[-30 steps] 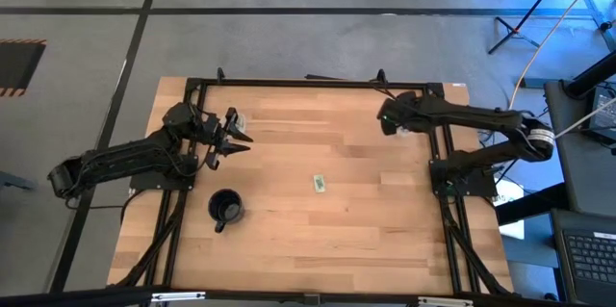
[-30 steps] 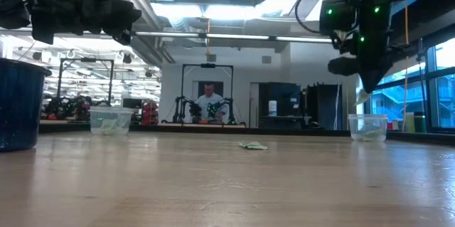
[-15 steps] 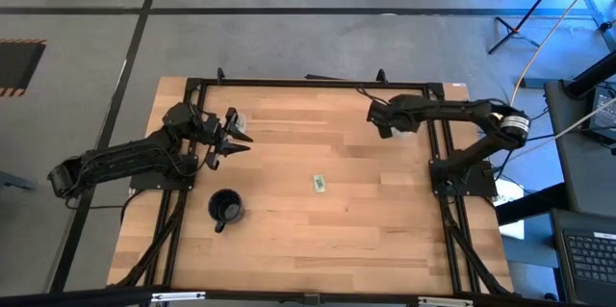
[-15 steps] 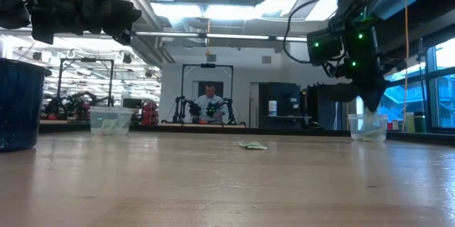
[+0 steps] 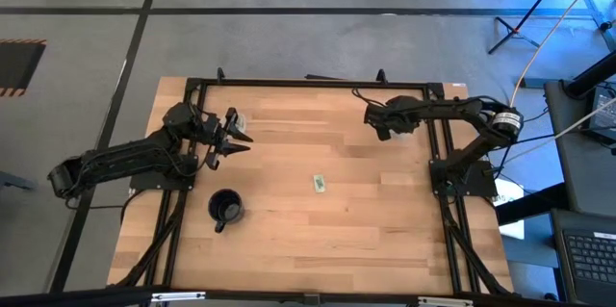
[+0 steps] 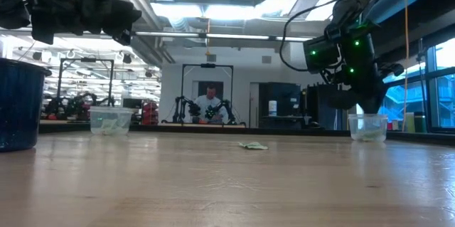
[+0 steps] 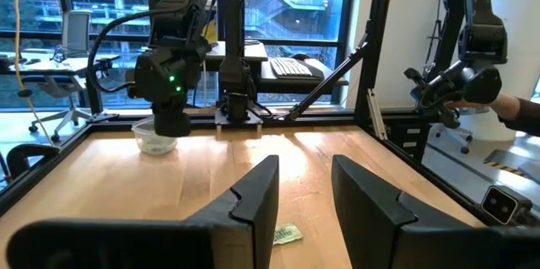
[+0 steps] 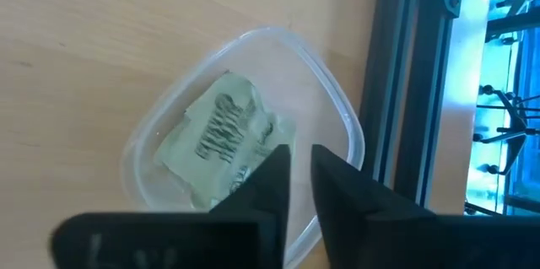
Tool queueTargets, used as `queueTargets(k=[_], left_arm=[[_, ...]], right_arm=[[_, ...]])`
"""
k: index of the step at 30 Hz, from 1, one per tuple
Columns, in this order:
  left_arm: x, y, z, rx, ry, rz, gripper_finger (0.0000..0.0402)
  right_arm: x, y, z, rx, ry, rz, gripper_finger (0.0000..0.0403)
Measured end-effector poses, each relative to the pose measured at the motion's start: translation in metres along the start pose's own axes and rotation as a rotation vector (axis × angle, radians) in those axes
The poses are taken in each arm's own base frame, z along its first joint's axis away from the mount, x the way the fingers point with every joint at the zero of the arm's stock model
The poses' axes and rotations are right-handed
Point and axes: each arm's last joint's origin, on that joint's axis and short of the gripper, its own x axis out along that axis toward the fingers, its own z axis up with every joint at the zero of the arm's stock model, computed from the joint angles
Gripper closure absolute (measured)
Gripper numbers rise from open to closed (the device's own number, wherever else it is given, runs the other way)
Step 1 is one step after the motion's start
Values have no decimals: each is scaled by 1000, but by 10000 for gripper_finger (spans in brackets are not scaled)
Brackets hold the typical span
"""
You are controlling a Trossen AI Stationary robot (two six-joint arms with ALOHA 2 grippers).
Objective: Pick and place Stevia / Truvia into bins
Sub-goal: Put the stevia packet into the right transparent container
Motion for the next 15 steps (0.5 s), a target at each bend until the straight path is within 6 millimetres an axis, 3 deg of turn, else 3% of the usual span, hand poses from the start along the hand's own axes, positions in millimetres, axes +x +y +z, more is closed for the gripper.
queueTargets(k=[8, 15], left_arm=[[0, 0, -1, -8, 8, 0, 295], [0, 0, -1, -8, 8, 2, 295]], right_arm=[[-7, -7, 0, -10, 18, -20, 282], [-48, -10, 8, -66, -47, 134, 269]])
